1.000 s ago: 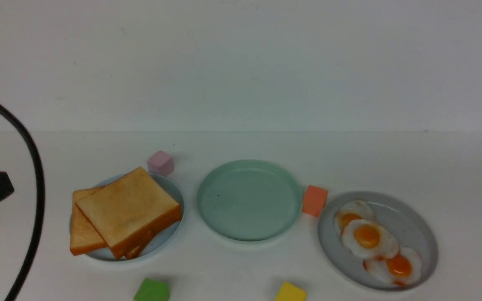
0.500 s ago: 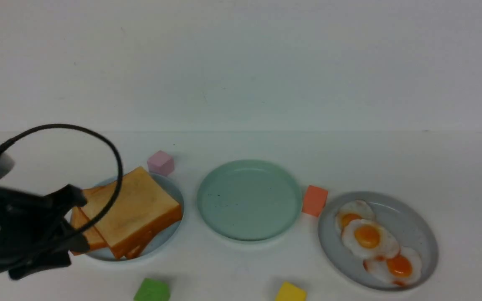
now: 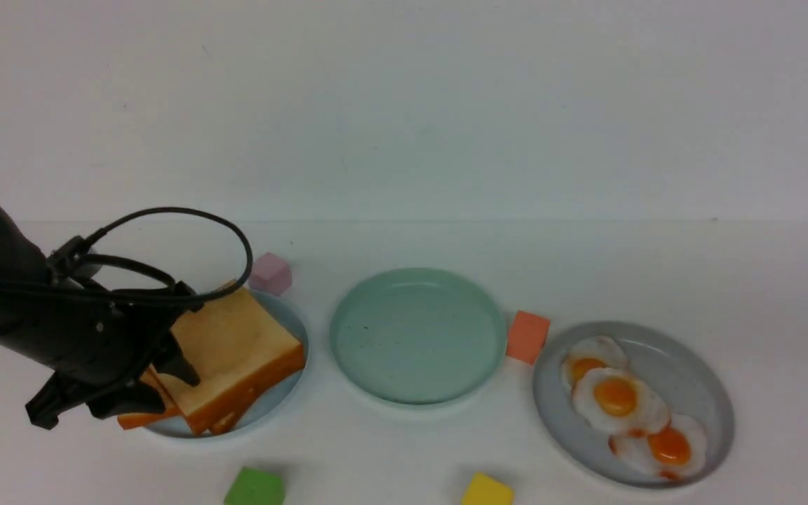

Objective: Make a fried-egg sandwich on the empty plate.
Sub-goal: Use the left arm to grab a slice of bread, then use the left arm to put a slice of bread into the empty plate in the middle

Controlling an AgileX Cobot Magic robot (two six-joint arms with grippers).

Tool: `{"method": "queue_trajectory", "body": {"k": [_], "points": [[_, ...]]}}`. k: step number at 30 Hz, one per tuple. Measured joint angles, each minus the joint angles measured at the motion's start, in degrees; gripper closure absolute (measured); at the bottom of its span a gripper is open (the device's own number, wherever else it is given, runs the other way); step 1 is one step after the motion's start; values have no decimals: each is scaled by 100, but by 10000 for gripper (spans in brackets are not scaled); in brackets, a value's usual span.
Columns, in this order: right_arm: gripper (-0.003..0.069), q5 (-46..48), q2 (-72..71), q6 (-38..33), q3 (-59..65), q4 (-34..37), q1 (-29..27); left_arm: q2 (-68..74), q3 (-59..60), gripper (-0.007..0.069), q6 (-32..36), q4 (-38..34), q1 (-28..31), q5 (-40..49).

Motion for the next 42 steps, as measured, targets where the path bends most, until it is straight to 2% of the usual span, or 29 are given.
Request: {"method": "queue_trajectory", "body": {"k": [4,7,14,16,23,27,30,33,36,42], "points": [[418,74,0,0,0,7,0,53,-34,327,74,-24,0,-149],[418,129,0,0,0,19,0,66,-40,375,225,-35,0,-263],[418,147,0,0,0,13,0,92,-45,549,264,-63,0,-269],[418,147,0,0,0,2,0,79,-45,578,265,-69,0,-269],[418,147,0,0,0,42,3,-464,-62,580,513,-13,0,-174],[418,147,0,0,0,60,3,-891,-154,582,801,-236,-105,-166],[418,147,0,0,0,65,3,-1022,-353,582,1435,-649,-639,-204],[418,147,0,0,0,65,3,-746,-730,582,1931,-893,-1174,-150],[418,163,0,0,0,89,3,-253,-1233,582,2084,-941,-1454,-22],[418,396,0,0,0,89,3,1132,-2404,582,2330,-946,-1729,427]]}}
